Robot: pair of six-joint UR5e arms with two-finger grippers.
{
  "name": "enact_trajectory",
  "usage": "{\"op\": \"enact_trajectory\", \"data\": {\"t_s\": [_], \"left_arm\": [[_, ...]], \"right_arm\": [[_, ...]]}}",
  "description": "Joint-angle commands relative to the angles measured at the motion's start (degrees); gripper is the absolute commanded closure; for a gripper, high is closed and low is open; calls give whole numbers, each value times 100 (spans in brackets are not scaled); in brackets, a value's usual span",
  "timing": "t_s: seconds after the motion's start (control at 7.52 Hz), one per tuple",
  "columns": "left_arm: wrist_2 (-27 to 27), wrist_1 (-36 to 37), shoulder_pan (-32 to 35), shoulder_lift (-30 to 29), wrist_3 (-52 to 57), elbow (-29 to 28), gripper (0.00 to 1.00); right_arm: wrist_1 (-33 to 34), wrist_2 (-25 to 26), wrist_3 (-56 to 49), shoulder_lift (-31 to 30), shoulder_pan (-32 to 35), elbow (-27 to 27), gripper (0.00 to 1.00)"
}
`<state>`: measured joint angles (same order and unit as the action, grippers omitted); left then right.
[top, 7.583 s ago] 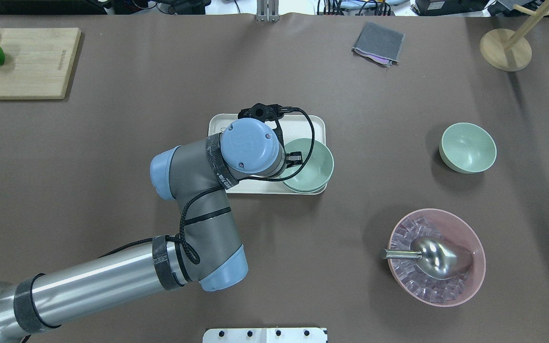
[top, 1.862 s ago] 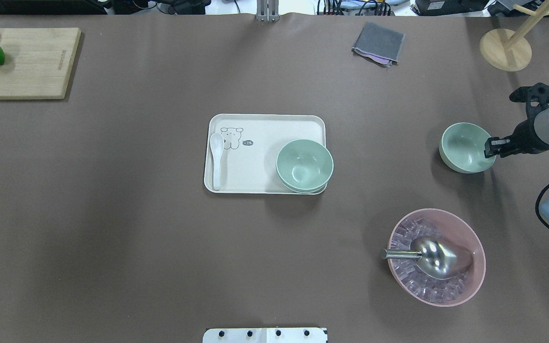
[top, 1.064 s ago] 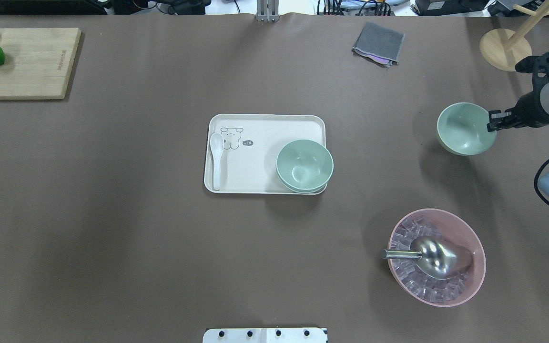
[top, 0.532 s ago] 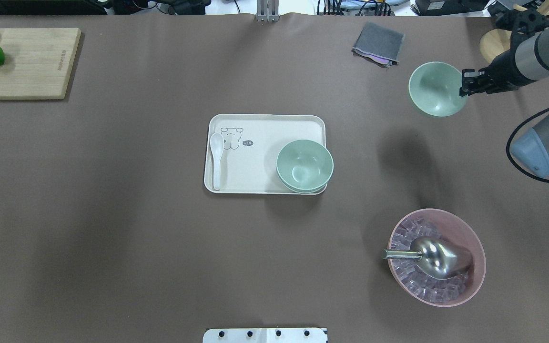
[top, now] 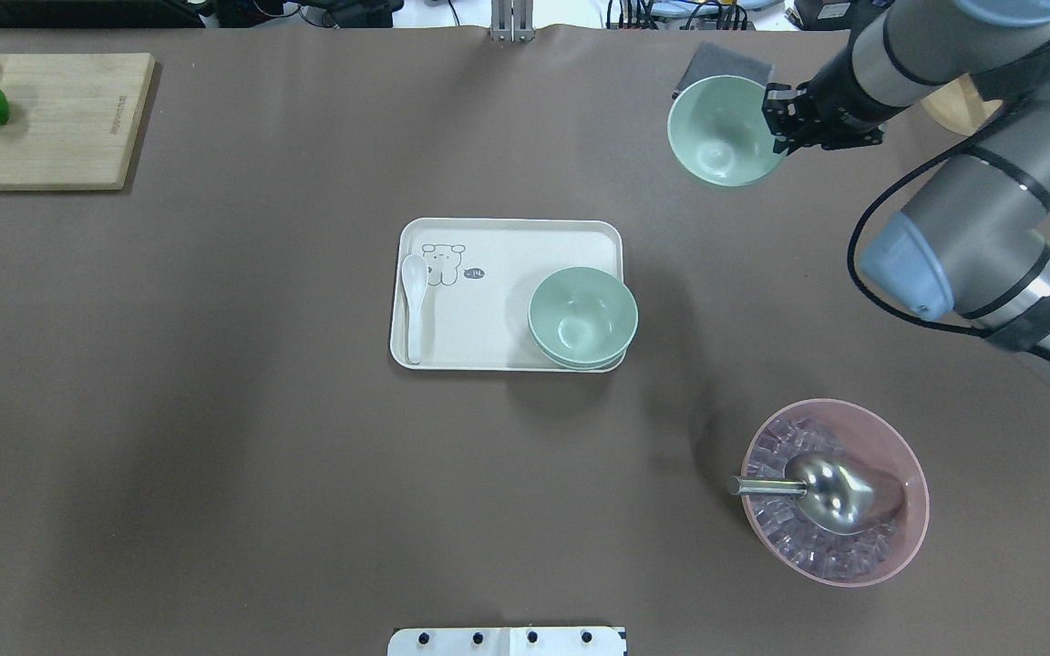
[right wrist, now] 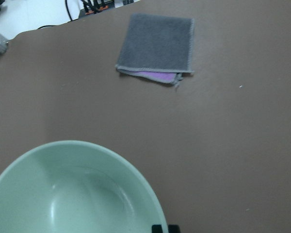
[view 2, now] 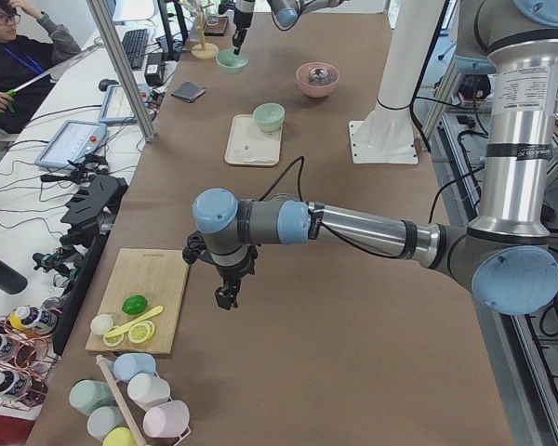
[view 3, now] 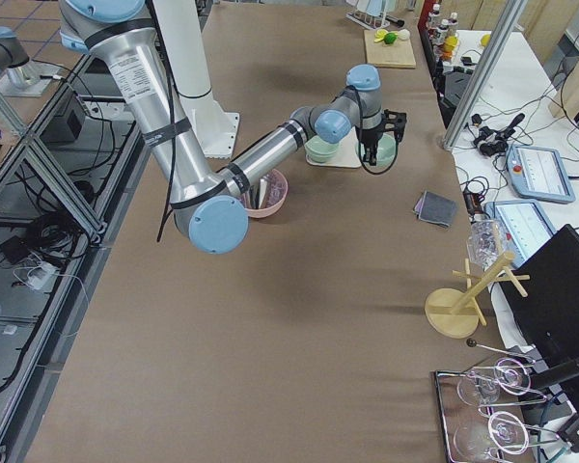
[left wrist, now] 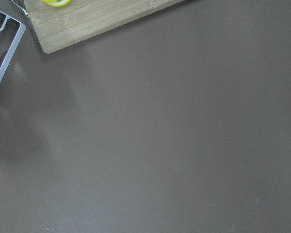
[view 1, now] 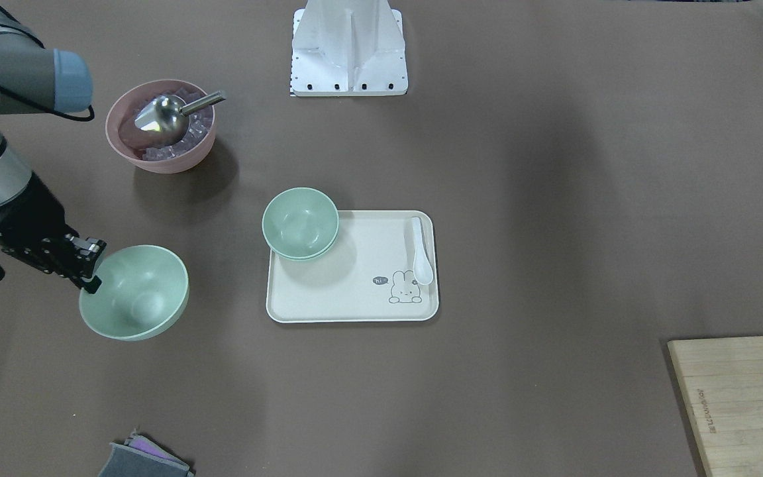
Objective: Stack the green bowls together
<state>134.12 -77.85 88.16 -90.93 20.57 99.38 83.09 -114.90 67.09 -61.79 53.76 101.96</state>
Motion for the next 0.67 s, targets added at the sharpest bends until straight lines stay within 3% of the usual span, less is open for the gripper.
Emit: {"op": "enact_trajectory", "data": {"t_s": [0.0,0.53], "left_arm": [[0,7,0,14,0,-24,2],[0,-2,-9,31,-9,-164,2]], "right_arm": [[145,336,207,333,-803,210,100],[278,337,182,492,-1403,158,100]]}}
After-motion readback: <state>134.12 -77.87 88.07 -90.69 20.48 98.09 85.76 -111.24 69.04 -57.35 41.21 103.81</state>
